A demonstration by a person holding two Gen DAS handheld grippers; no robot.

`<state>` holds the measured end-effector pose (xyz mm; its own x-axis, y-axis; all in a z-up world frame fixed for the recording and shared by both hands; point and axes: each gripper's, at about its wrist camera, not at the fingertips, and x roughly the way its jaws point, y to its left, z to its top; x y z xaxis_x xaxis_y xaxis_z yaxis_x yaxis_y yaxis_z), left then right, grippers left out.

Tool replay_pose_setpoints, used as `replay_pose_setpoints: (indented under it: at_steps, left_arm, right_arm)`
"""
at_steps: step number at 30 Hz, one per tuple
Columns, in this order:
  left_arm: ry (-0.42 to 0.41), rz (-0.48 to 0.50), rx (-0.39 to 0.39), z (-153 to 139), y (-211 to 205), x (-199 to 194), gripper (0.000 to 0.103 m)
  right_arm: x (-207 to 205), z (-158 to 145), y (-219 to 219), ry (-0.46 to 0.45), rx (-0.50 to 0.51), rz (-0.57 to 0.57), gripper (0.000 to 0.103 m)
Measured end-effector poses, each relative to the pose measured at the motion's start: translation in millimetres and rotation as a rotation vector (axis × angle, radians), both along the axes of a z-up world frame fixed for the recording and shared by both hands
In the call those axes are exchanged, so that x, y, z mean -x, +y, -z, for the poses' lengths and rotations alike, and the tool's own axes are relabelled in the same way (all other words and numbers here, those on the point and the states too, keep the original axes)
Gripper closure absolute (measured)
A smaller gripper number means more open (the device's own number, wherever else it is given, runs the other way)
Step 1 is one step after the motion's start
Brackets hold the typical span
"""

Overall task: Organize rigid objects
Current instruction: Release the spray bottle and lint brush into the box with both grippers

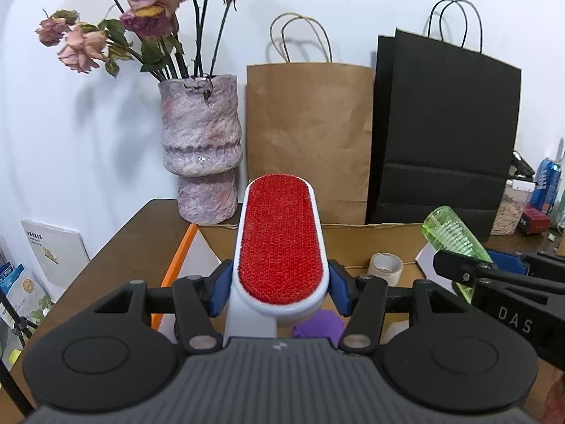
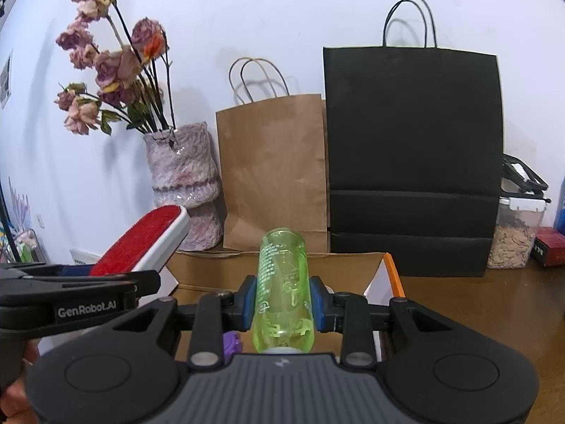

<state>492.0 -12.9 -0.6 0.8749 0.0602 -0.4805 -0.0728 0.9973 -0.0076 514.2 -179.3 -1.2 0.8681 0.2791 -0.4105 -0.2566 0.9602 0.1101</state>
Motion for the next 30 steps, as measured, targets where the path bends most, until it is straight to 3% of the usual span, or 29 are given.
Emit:
replay_pose_setpoints:
  at_steps: [7, 8, 9, 10, 12, 14, 30]
  left_arm:
    - [0.038, 0.017, -0.032, 11.2, 4.5, -24.9, 0.044]
    - [0.039, 0.017, -0.036, 11.9, 5.0, -26.5, 0.041]
    - [0.031, 0.014, -0.042, 11.9, 6.0, -27.0, 0.028]
    - [0.023, 0.009, -0.045, 11.3, 7.1, -26.6, 0.014]
    - [0.003, -0.007, -0.043, 8.2, 10.5, -24.3, 0.000]
    - [-0.005, -0.016, -0.035, 5.1, 15.8, -22.5, 0.000]
    - [-0.007, -0.048, -0.022, 0.2, 26.6, -9.9, 0.000]
  right_arm:
    - [-27.8, 14.3, 5.0, 0.045, 0.063, -0.018, 0.072]
    - [-31.0, 17.0, 5.1, 0.059, 0.073, -0.020, 0.072]
    - [-34.0, 19.6, 4.3, 0.075, 0.082, -0.017, 0.071]
    - [-36.0, 22.1, 3.9, 0.084, 0.093, -0.011, 0.065]
    - [-37.7, 24.7, 1.5, 0.089, 0.117, 0.013, 0.017]
    - [-36.1, 24.2, -3.7, 0.069, 0.123, 0.042, 0.004]
    - [-20.5, 19.6, -4.8, 0.057, 0.132, 0.026, 0.000]
